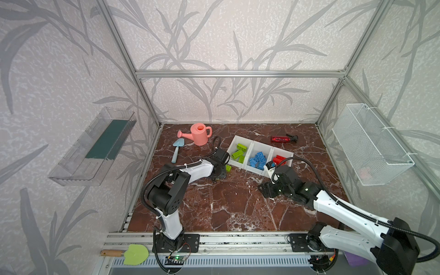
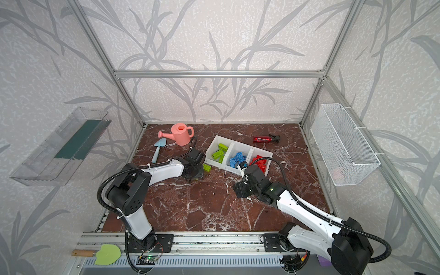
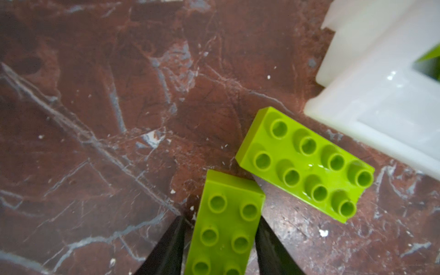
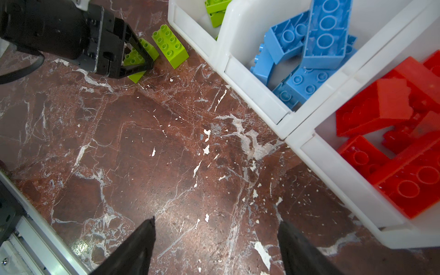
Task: Sort the legos into containers by color
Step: 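Lower the left gripper onto a flat green brick beside the bin and grasp, then carry the green brick into the green compartment with the left gripper and release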
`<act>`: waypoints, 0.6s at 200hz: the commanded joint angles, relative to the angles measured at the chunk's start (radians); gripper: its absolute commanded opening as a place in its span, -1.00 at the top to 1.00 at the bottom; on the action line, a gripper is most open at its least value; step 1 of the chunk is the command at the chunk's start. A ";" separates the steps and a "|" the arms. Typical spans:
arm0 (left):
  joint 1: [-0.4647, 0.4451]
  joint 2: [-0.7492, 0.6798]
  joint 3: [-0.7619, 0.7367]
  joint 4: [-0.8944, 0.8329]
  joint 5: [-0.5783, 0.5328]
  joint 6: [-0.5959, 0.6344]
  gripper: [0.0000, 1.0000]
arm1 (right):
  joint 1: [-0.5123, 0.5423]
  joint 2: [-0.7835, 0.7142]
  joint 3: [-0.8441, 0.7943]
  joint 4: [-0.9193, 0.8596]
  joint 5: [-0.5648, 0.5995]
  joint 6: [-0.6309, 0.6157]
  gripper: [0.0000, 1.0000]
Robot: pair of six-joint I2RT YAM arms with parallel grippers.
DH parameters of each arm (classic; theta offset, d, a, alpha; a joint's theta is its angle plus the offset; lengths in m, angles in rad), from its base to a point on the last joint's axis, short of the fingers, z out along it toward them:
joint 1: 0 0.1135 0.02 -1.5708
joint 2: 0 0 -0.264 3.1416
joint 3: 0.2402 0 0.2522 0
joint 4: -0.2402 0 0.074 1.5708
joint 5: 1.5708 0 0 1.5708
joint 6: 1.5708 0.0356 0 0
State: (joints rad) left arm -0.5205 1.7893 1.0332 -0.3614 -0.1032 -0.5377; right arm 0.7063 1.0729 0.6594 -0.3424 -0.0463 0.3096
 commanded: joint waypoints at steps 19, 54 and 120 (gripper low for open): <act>0.004 -0.008 -0.014 0.009 0.019 -0.015 0.28 | 0.004 0.007 0.024 -0.011 -0.009 -0.002 -0.63; -0.003 -0.093 -0.046 0.000 0.024 -0.033 0.35 | 0.004 0.000 0.023 -0.014 -0.012 0.001 -0.63; -0.050 -0.301 0.041 -0.110 0.031 -0.016 0.35 | 0.004 -0.020 0.023 -0.016 -0.018 0.004 -0.63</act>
State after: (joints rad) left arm -0.5529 1.5406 1.0039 -0.4099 -0.0792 -0.5606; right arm 0.7063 1.0740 0.6594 -0.3424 -0.0547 0.3103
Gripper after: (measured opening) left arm 0.329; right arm 0.816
